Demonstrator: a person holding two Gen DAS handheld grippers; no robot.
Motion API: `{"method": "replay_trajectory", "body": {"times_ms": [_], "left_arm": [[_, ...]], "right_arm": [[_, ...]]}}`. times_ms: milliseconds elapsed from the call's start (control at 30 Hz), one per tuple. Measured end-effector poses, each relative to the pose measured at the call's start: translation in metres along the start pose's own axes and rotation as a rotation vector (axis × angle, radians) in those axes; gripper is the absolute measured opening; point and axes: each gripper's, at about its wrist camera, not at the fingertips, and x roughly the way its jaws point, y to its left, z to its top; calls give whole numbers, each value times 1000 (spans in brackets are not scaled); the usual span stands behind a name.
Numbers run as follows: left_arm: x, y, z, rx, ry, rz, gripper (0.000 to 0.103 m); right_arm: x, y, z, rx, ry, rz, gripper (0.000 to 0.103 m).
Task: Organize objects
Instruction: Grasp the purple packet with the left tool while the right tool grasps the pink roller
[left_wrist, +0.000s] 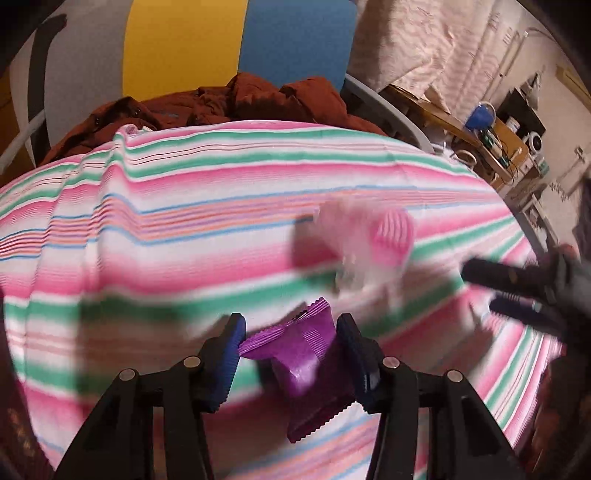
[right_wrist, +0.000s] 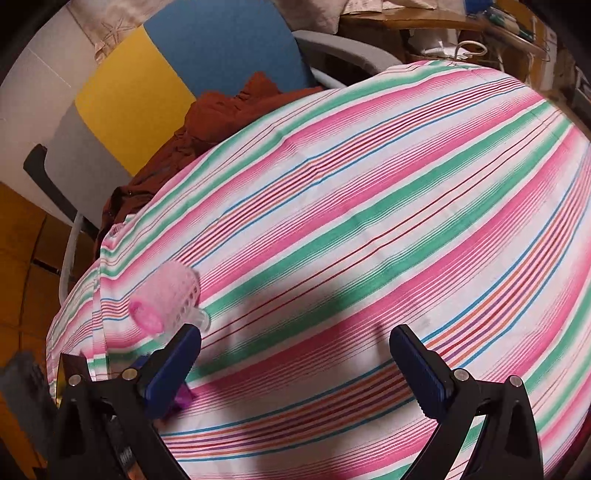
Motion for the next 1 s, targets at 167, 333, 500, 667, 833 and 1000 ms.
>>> {"method": "replay_trajectory", "body": {"times_ms": [167,333,500,667,833,1000], "left_arm": [[-24,7,-35,13,-18,3,51],[-33,6,-56,59,-68,23,52],[-26,-6,-61,132,-95,79,51],[-25,-2,-57,108,-94,58,50],[-24,3,-60,93,-102,36,50],[-24,3,-60,81,-109,26,50]], "right_arm": [[1,5,-2,-14,6,65,103],[-9,16,-4,-36,-45,166,103],[-13,48,-6,-141,-100,167,103],[0,72,-7,-227,-100,144,103],[18,71,3,-212,-86,100,103],[13,31,16,-52,-102,11,103]]}}
